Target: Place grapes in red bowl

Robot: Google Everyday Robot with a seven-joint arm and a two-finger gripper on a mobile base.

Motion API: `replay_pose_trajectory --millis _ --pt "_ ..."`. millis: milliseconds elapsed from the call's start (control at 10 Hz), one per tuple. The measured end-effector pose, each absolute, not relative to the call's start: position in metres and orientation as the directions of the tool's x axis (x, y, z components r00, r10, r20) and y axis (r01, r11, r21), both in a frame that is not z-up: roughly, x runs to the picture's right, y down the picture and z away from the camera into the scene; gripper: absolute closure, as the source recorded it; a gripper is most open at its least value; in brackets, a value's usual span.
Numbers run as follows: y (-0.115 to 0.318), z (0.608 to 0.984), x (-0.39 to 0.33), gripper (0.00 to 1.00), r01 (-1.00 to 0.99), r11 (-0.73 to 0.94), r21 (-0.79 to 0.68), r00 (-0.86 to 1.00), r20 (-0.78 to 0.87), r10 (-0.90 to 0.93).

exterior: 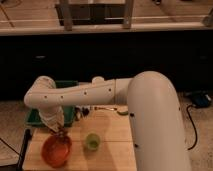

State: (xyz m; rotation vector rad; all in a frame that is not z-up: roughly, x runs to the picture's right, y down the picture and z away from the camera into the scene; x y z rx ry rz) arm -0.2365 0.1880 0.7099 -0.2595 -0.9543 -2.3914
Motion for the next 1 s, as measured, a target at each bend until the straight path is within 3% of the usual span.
replay_pose_trajectory --millis 1000 --pt "0.1891 0.7113 -0.2364 1.0 0.503 -0.625 0.597 -0.864 0.332 -0.377"
